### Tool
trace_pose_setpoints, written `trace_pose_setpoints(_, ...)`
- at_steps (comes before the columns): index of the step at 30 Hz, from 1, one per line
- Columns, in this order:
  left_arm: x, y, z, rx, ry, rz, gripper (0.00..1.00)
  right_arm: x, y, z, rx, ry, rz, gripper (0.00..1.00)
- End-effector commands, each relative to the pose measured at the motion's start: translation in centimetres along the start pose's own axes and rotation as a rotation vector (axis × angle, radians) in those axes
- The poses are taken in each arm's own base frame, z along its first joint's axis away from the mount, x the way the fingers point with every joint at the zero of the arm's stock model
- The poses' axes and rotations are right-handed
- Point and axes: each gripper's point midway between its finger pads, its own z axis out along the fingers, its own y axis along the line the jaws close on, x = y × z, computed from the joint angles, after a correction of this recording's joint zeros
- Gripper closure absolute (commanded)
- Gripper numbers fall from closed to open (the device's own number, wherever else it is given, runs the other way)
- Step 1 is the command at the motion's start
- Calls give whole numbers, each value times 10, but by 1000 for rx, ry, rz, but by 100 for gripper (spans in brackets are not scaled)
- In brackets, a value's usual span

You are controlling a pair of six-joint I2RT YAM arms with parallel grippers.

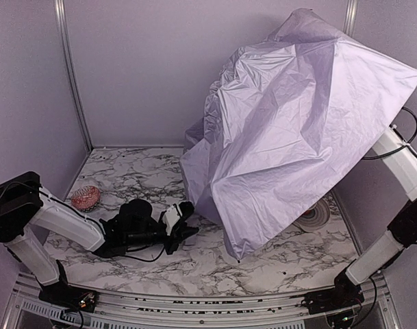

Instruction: Put away the umbrella

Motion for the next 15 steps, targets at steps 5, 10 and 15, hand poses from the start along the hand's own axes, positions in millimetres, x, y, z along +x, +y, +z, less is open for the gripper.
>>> trace_pose_setpoints(5, -16, 71, -2, -212, -24, 239, 100, -46, 17, -40, -74, -54, -140, 100)
trace_pose_setpoints(10, -23, 66, 24, -96, 35, 328, 100, -25, 8, -36, -6, 40, -123, 100)
trace_pose_setpoints(15, -17, 10, 59, 75, 69, 383, 100, -27, 12, -18, -52, 6, -76, 100)
